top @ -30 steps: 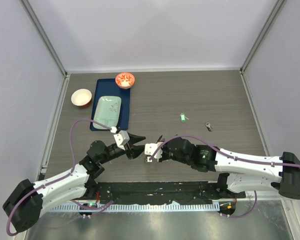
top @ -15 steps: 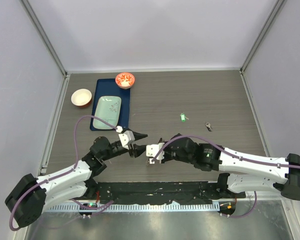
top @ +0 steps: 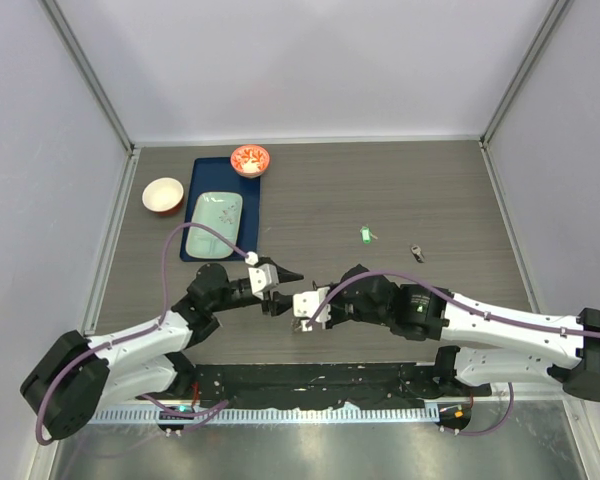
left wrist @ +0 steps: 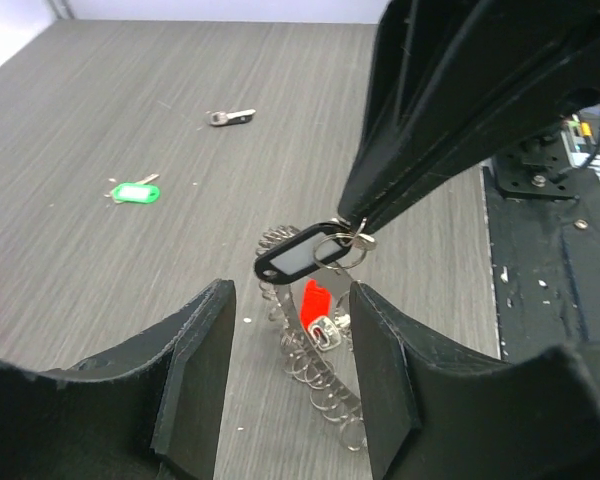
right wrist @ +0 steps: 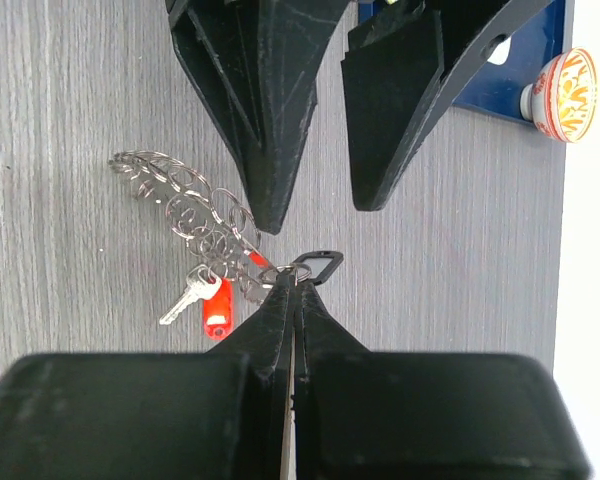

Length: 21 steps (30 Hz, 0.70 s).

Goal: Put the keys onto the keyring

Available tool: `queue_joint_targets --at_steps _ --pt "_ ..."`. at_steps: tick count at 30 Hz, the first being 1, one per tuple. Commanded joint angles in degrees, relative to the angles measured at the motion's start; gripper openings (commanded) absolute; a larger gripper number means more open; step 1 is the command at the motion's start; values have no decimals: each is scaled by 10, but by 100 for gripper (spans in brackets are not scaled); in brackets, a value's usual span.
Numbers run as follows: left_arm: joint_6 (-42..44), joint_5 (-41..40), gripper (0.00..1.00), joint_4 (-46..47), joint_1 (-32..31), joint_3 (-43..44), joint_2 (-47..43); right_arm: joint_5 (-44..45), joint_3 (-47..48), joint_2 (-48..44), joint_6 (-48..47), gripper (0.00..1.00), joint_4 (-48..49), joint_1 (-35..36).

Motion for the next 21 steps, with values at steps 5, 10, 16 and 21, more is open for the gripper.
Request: queue_joint_targets --at_steps 5,10,16,21 --pt "19 79 50 33 2 36 17 -34 36 -24 -8 1 13 1" --pt "10 93 49 37 3 43 31 -36 36 -22 -7 1 13 0" --pt "-2 115 36 53 3 47 58 -41 38 -22 -6 1 12 1" --pt "-4 127 26 52 2 50 69 -38 34 -26 -4 1 11 0"
